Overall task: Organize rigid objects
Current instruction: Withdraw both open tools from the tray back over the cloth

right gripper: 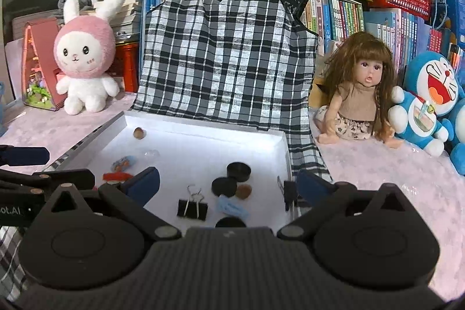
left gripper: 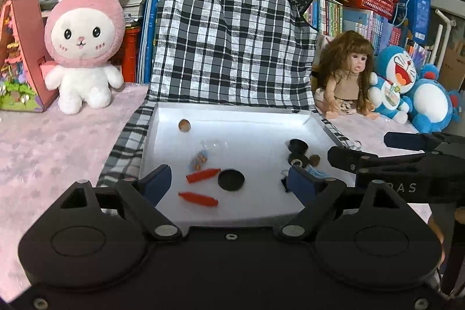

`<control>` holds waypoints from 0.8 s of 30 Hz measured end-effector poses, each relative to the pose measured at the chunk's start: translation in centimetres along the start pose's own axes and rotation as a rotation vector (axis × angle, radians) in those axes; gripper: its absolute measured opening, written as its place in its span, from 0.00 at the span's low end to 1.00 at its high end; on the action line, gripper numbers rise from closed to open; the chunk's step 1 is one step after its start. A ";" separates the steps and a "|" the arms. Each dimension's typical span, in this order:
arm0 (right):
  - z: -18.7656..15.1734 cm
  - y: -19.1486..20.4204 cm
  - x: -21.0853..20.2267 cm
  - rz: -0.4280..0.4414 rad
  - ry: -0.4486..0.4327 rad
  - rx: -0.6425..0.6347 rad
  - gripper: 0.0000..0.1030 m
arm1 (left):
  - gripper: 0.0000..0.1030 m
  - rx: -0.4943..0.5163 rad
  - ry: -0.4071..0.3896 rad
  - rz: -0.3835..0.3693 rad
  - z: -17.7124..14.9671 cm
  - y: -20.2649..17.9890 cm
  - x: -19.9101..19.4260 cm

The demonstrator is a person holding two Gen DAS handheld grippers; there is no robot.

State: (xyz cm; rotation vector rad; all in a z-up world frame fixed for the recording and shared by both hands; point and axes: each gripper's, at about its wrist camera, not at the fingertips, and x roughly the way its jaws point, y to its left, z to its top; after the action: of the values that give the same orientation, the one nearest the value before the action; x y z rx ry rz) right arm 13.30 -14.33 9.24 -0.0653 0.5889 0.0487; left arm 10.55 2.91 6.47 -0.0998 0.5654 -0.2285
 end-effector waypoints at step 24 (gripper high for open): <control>-8.1 0.4 -2.6 -0.032 0.047 0.014 1.00 | 0.87 -0.015 0.096 0.081 -7.6 0.2 -0.2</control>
State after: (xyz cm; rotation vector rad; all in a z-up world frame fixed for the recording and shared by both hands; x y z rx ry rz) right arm 6.63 -14.58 3.90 -0.0628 0.6352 0.0123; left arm 6.30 2.92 0.17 -0.0802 0.6654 -0.1509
